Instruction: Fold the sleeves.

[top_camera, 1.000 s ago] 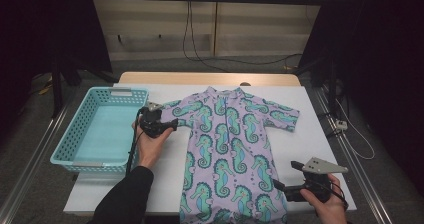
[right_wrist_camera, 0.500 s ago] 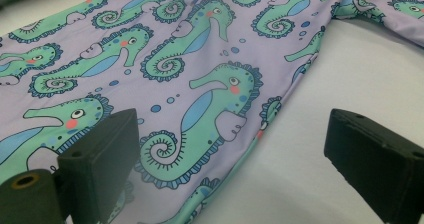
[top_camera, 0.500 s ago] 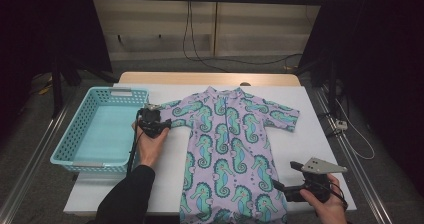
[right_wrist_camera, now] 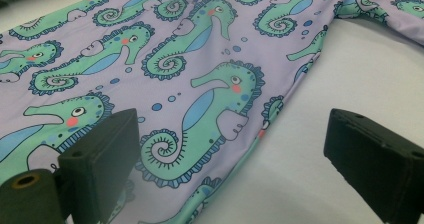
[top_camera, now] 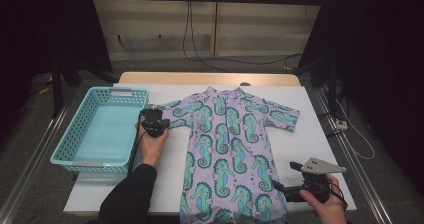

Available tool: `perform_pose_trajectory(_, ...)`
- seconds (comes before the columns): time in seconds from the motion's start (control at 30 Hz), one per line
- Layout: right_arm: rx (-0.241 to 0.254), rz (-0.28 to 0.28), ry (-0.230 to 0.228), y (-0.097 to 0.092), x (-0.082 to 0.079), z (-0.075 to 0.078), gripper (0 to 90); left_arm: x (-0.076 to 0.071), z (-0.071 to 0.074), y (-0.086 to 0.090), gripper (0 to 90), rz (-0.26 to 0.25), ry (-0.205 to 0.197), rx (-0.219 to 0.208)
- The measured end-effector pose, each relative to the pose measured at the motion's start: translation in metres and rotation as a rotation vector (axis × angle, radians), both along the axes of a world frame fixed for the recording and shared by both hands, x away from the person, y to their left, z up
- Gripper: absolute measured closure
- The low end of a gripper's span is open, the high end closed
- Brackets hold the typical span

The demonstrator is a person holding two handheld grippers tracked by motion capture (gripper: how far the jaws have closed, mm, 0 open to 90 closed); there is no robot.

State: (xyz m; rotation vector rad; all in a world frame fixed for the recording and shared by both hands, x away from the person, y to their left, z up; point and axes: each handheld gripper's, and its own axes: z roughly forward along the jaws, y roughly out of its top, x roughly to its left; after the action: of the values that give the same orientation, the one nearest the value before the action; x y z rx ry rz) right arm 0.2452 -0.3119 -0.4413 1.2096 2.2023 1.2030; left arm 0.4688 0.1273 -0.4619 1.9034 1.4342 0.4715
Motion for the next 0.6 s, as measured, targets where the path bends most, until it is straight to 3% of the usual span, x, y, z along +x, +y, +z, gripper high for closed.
perform_pose_trajectory(0.07,-0.002,0.001,0.002,0.0003,0.0001,-0.0001,7.1,-0.0004,0.0002,-0.0009,90.0,0.002,-0.003,0.006)
perform_pose_trajectory(0.23,-0.001,0.001,0.001,0.0002,0.0,0.0,7.1,-0.0011,0.0018,-0.0018,90.0,-0.006,-0.006,-0.037)
perform_pose_trajectory(0.43,0.0,0.005,0.002,0.0005,-0.0002,0.0,7.1,-0.0017,0.0019,-0.0021,89.8,-0.002,-0.013,-0.02)
perform_pose_trajectory(0.47,-0.002,0.005,0.003,0.0006,-0.0002,0.0,7.1,-0.0015,0.0027,-0.0028,84.7,0.014,-0.02,-0.005)
perform_pose_trajectory(0.5,-0.001,0.006,0.003,0.0007,0.0,-0.0001,7.1,-0.0014,0.0034,-0.0035,72.7,0.035,-0.032,0.023)
perform_pose_trajectory(0.53,0.0,0.007,0.003,0.0008,0.0,-0.0001,7.1,-0.0013,0.0038,-0.0029,67.7,0.036,-0.033,0.018)
perform_pose_trajectory(0.57,0.0,0.007,0.003,0.0009,0.0,-0.0001,7.1,-0.001,0.0039,-0.002,68.6,0.037,-0.026,0.015)
perform_pose_trajectory(0.6,0.0,0.007,0.003,0.0009,0.0,-0.0001,7.1,-0.0009,0.0035,-0.002,68.3,0.047,-0.029,0.04)
